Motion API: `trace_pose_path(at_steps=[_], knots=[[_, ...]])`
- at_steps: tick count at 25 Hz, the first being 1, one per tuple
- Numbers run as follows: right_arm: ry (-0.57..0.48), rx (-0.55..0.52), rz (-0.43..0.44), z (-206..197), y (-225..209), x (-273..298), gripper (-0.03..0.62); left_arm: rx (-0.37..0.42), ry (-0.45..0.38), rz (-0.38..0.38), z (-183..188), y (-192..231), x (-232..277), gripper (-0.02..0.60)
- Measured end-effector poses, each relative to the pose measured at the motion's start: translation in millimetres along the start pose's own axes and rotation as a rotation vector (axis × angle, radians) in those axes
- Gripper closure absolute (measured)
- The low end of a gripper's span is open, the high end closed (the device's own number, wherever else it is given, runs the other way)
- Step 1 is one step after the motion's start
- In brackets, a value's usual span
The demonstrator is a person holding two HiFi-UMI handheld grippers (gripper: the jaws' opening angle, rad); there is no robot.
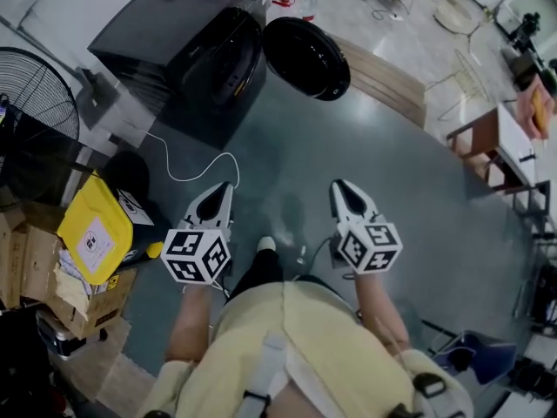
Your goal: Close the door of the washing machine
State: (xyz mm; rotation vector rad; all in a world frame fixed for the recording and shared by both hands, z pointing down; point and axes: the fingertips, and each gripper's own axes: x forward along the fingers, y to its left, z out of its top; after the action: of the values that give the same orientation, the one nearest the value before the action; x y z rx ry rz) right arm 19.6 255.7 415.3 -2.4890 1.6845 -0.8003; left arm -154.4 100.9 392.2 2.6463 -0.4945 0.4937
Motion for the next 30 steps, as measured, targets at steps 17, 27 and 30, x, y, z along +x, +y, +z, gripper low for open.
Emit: trace_pose_path(at_steps=[17, 27, 30], knots=[[0.055, -0.107, 0.056, 44, -29, 128, 0.485, -0.039, -0.022, 0.117, 26, 70, 69, 0.578], [0.114, -0.181, 0.100, 85, -103, 211, 0.471, -0.093, -0.036, 0.231, 49, 61, 174, 0.578], [0.137, -0.169, 0.099, 89, -128, 231, 0.471, -0.093, -0.017, 0.230, 59, 57, 204, 0.578]])
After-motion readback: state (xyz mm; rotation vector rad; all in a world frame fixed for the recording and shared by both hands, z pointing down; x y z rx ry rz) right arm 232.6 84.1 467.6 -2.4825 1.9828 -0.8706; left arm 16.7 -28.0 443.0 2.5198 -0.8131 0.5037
